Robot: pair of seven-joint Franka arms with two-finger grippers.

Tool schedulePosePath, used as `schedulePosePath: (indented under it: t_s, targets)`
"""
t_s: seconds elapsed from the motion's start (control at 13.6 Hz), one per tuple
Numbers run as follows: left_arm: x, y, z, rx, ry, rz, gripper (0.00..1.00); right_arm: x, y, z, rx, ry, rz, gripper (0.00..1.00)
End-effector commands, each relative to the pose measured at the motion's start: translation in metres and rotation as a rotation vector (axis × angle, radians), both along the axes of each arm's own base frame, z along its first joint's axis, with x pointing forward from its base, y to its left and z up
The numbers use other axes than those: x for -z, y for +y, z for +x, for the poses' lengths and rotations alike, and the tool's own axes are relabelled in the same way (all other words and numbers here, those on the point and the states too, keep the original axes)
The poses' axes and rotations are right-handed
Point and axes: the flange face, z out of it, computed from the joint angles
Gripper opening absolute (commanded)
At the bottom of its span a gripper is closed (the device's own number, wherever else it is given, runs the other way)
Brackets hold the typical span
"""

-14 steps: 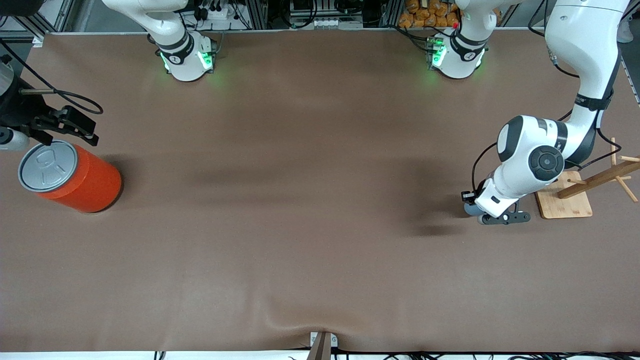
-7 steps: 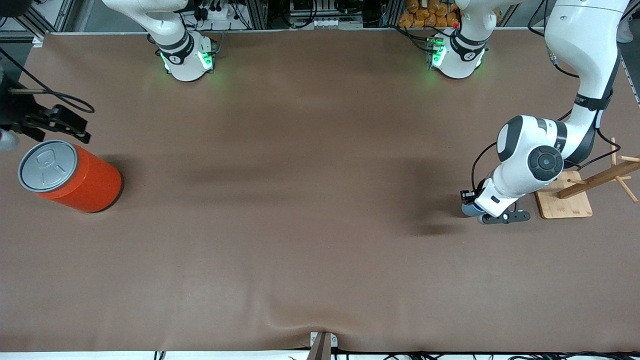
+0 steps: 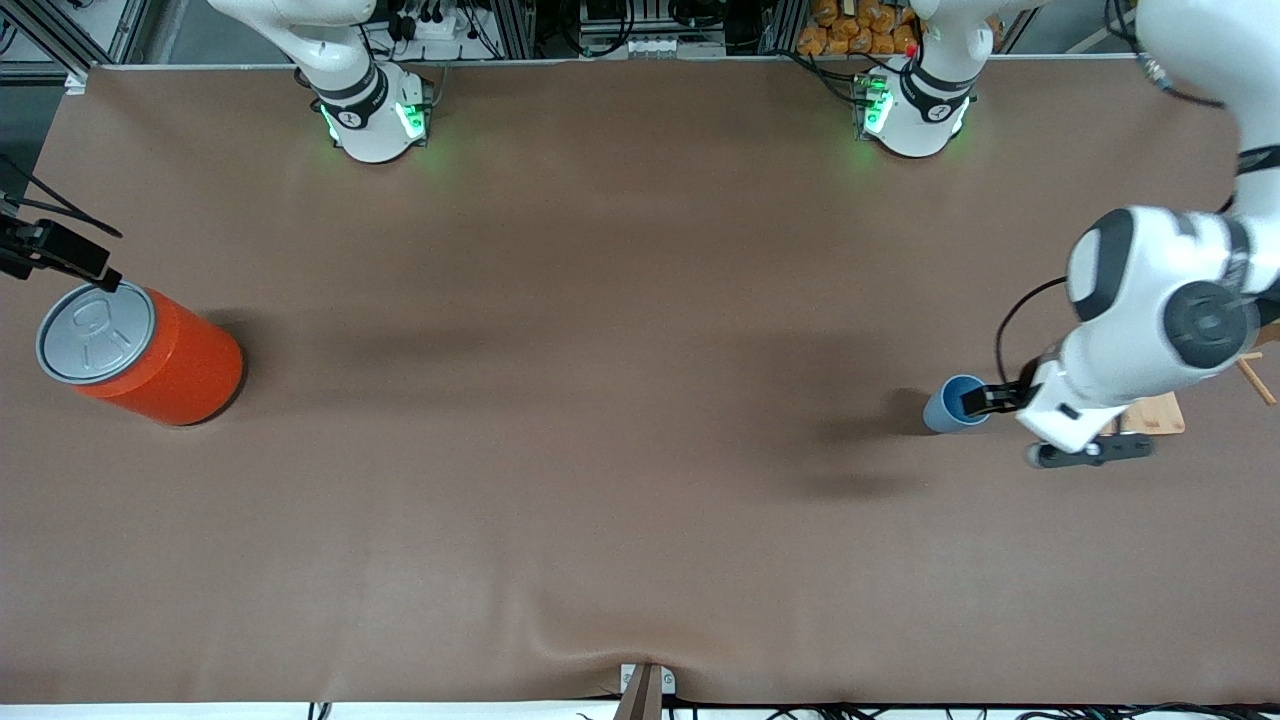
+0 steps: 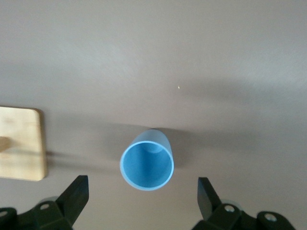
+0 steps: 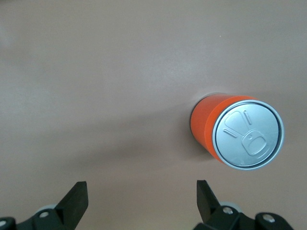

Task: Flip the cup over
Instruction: 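Open the left gripper and lift it away from the cup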

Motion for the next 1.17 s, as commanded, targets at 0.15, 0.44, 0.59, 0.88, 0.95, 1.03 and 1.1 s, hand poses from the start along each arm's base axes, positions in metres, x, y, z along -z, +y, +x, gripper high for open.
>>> schedulePosePath:
  t_s: [0.15,0.44,0.59,0.88,0.95,1.03,1.1]
  targets:
    - [-0.116,0.0,-0.022,0.017,-0.115,0.056,1.0,-0.007,0.012,-0.003,-0.009,0.001,-0.018,1.0]
    - [-0.179,-0.007,-0.061,0.058,-0.134,0.08,1.0,-0.005,0.037,-0.008,-0.051,0.04,-0.01,1.0]
    - [-0.19,-0.007,-0.069,0.077,-0.135,0.086,1.0,-0.007,0.035,-0.01,-0.048,0.04,-0.01,1.0]
    - [-0.216,0.013,-0.07,0.104,-0.156,0.031,1.0,-0.008,0.027,-0.011,-0.033,0.038,-0.009,1.0]
    - [-0.215,0.018,-0.071,0.098,-0.142,0.021,1.0,-0.015,0.026,-0.016,-0.031,0.029,-0.009,1.0]
    - [-0.213,0.023,-0.072,0.11,-0.12,0.026,1.0,-0.017,0.021,-0.019,-0.022,0.029,-0.009,1.0]
    - [-0.214,0.03,-0.073,0.128,-0.114,0.029,1.0,-0.018,0.02,-0.02,-0.02,0.032,-0.008,1.0]
